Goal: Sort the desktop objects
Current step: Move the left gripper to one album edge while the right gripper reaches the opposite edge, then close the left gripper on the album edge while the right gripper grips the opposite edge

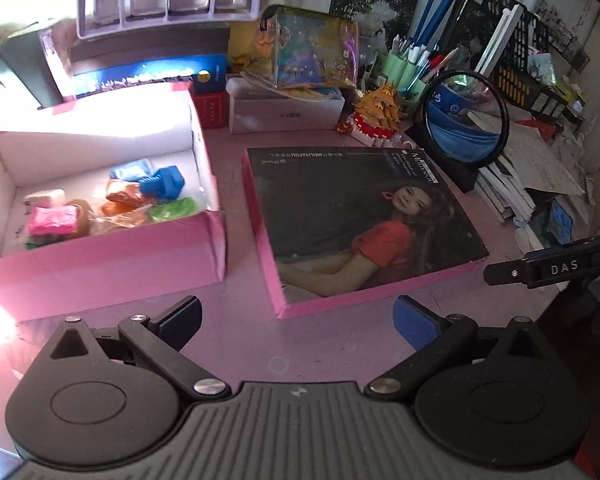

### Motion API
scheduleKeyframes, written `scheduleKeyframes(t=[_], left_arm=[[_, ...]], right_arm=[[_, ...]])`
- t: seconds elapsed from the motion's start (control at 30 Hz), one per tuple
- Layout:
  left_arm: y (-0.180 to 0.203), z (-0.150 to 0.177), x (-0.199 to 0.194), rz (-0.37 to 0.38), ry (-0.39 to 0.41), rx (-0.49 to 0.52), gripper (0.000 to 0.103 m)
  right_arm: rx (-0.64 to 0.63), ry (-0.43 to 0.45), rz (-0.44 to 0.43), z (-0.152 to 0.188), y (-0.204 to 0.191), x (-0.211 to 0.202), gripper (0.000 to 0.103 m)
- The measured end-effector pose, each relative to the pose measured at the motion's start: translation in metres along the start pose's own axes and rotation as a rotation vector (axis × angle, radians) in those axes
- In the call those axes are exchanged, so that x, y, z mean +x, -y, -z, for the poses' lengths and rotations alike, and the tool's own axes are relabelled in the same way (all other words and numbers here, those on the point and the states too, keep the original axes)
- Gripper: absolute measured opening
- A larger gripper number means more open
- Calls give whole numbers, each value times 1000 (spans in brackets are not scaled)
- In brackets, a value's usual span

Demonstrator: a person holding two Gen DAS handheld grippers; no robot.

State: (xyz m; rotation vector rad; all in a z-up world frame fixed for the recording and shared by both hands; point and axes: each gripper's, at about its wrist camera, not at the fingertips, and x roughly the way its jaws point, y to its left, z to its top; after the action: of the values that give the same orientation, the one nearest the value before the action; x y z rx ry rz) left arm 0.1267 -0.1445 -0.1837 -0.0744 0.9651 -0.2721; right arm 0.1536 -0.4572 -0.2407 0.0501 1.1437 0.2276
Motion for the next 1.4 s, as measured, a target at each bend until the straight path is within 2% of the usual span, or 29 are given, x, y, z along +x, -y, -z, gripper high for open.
scheduleKeyframes(t=[0.37,0.57,0.63,0.73,0.9,0.97,1.27,1.4], left_arm=[[23,-8,70,-73,-37,-70,102],[33,-16,92,-112,-41,-35,102],[32,-18,99,-106,-55,-60,102],[30,-19,109,-90,-75,-85,102],[30,-17,120,-67,-98,-92,102],[29,-15,122,-37,-99,-101,102],[24,-8,114,14,-93,-108,102],[21,6,100,36,-129,-113,102]], right_arm=[[52,9,-26,-32,49,40,90],[30,1,-41,-47,54,62,90],[33,-12,-44,-49,55,69,90],[54,-32,-93,-49,59,77,90],[167,-85,-201,-42,70,92,90],[177,-97,-207,-38,71,96,90],[123,-130,-211,-29,54,92,93],[54,-186,-220,-6,40,84,97]])
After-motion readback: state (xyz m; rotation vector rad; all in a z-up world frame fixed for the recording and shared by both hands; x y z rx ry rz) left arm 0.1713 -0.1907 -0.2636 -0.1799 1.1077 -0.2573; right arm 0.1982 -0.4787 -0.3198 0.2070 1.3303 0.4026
